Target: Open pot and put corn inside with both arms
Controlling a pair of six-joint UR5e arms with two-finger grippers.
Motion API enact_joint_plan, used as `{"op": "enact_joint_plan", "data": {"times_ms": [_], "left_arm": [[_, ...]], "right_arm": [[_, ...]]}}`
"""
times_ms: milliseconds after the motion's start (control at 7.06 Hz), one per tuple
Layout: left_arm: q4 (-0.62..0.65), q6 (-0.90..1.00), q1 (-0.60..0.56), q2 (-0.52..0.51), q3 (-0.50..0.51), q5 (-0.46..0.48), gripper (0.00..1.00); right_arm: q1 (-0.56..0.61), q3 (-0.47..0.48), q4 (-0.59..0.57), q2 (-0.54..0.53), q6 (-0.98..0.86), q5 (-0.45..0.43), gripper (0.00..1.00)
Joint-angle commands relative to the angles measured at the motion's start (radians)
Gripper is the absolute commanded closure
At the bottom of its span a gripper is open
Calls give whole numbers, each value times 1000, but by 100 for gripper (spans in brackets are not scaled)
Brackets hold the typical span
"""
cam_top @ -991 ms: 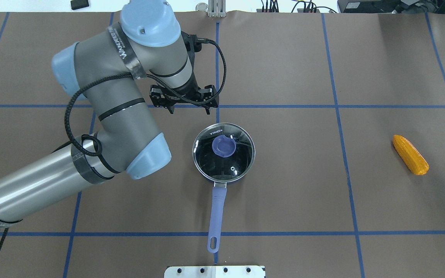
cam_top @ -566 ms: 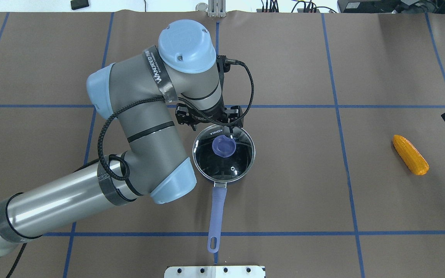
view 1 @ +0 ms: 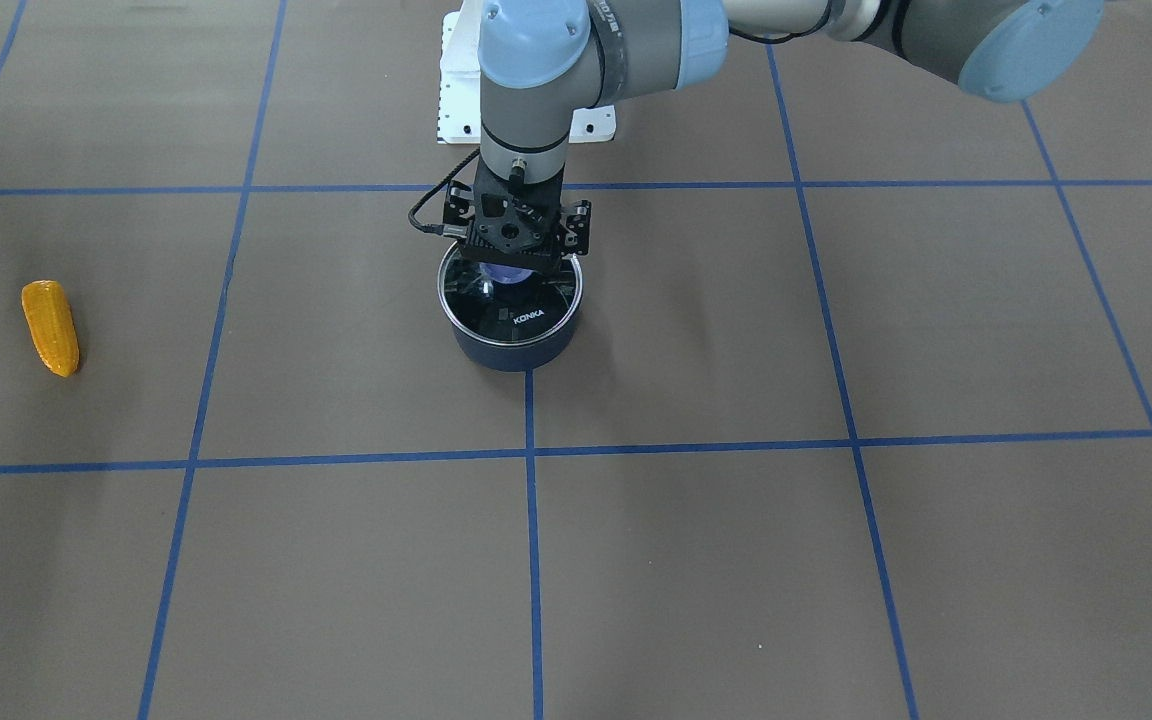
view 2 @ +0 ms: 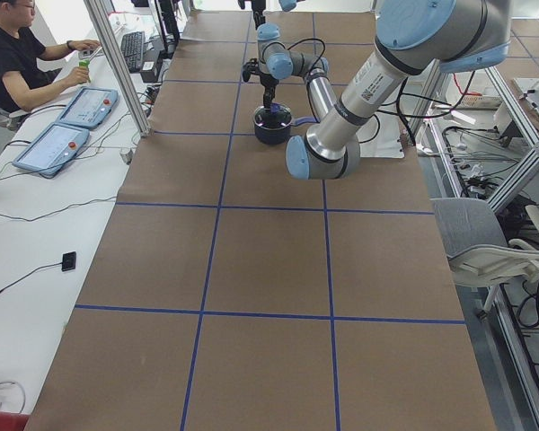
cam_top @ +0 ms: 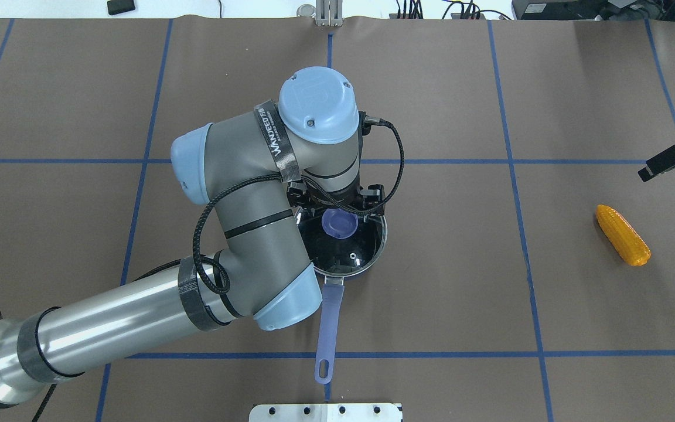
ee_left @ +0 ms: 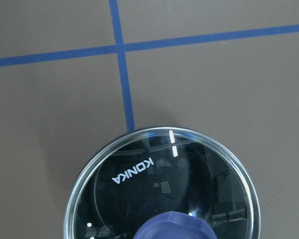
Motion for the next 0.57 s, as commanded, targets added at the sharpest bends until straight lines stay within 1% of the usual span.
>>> {"op": "enact_joint_plan", "data": {"times_ms": [0,425], "left_arm": [[-21,0,8,-5,25,1,0],[-21,-3,8,-1,26,-1,1]], "right_arm": [[-14,-2,9,0,2,-21,0],[-17,-3,9,-4,-2,-19,0]]}}
